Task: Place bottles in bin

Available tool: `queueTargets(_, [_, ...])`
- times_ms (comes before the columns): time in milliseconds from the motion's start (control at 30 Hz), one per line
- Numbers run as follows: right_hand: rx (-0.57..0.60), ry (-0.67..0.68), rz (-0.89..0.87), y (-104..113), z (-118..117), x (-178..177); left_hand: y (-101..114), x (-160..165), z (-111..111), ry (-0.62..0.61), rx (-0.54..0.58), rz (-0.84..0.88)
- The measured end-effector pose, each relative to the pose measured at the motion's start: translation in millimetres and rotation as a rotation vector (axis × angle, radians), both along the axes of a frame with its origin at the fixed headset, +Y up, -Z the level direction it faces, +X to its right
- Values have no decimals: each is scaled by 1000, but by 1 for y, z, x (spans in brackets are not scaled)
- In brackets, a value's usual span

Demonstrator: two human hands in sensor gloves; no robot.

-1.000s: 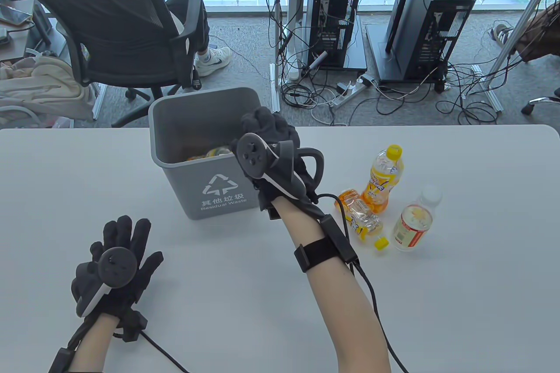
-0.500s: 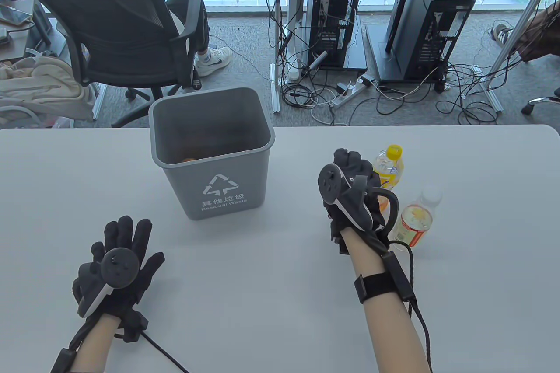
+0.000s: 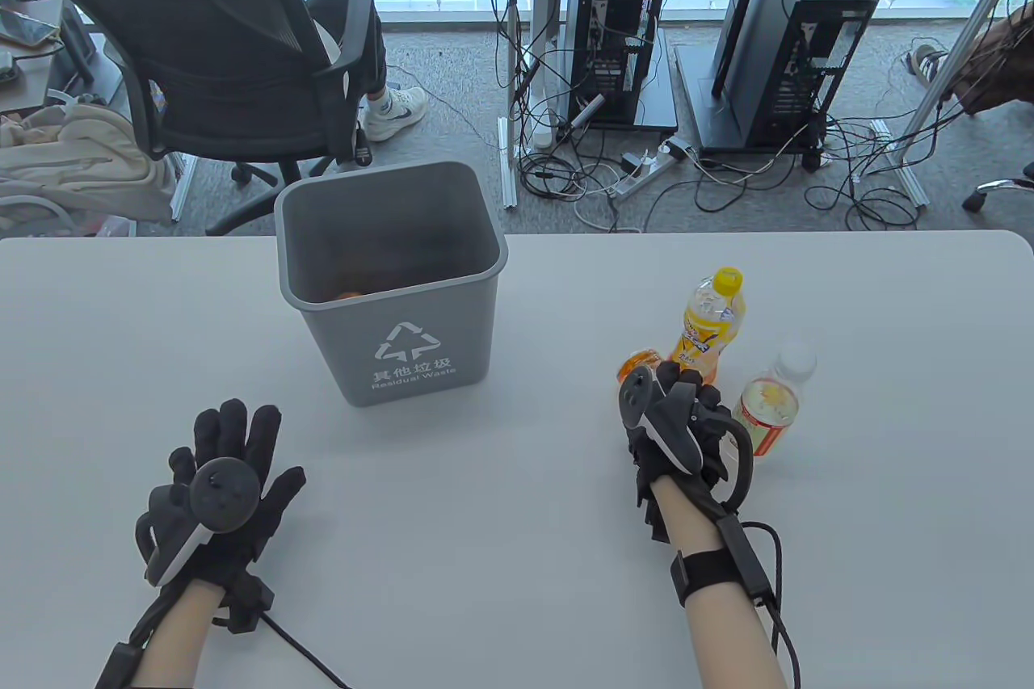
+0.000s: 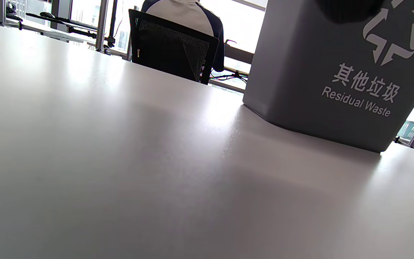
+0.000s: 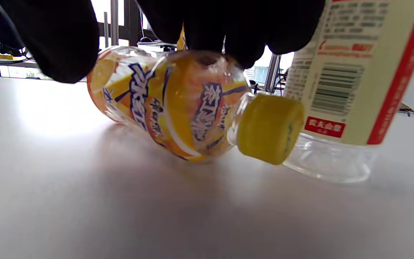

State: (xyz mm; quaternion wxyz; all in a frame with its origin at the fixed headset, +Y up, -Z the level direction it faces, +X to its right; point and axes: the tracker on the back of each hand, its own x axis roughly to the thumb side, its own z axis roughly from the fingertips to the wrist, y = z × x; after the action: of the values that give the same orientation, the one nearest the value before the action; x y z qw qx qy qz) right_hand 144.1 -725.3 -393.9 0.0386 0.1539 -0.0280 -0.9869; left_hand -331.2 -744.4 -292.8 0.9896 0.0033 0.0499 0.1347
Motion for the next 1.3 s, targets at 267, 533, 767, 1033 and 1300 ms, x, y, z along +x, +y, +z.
queueTargets(267, [9,-2,103,-12,-2,-4,0,1,0,-2,-4,-2])
queueTargets(533, [-6,6,165,-18,-2,-10,0,1,0,-2,-2,1])
queueTargets(767, [80,21,-24,34,-10,-26,1,0,0,1,1,13])
queueTargets(1033, [312,73,-155,141,-15,-68,1,0,0,-1,1,7])
queueTargets(1300, [439,163,-303,211,-16,-110,0,1,-1,-11,-4,1])
